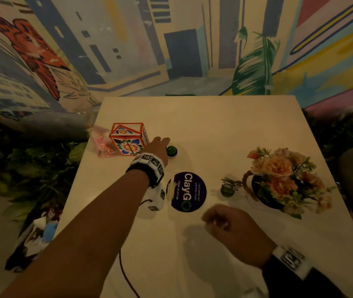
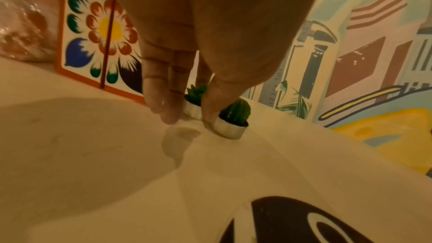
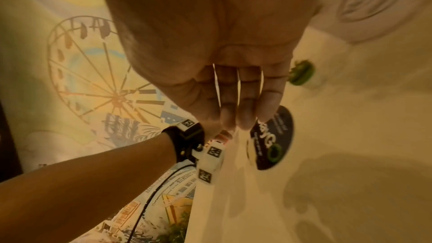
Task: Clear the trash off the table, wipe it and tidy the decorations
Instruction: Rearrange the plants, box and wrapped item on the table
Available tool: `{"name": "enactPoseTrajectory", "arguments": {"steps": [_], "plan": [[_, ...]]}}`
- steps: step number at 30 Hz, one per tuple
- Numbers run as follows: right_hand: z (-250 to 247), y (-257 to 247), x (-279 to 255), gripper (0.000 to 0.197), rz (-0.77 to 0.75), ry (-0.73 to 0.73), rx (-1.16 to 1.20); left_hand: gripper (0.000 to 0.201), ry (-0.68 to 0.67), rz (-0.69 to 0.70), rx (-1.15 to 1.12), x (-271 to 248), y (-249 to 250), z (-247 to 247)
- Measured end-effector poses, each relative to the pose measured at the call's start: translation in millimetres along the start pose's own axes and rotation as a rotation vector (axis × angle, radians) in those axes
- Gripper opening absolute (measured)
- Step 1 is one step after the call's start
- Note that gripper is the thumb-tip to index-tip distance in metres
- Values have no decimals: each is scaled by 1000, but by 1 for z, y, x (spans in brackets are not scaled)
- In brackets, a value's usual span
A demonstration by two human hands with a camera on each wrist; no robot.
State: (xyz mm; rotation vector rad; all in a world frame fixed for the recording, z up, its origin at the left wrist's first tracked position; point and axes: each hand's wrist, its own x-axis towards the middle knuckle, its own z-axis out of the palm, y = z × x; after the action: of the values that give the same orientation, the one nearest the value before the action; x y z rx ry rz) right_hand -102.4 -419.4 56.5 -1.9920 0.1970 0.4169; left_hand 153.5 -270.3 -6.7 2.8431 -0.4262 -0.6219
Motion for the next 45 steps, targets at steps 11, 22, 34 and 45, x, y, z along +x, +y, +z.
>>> {"name": "enactPoseTrajectory", "arguments": {"steps": [11, 22, 34, 45], "plan": [[28, -40, 172, 64, 44, 219, -396, 27, 133, 56, -23, -33, -23, 20], [33, -29, 239, 53, 28, -9, -814, 41, 148, 26, -299, -109, -70, 48], [46, 14, 118, 51, 148, 213, -456, 36, 157, 130, -293, -92, -27, 49], [32, 29, 113, 42, 156, 182, -580, 45, 56, 237, -134, -83, 28, 65]]}}
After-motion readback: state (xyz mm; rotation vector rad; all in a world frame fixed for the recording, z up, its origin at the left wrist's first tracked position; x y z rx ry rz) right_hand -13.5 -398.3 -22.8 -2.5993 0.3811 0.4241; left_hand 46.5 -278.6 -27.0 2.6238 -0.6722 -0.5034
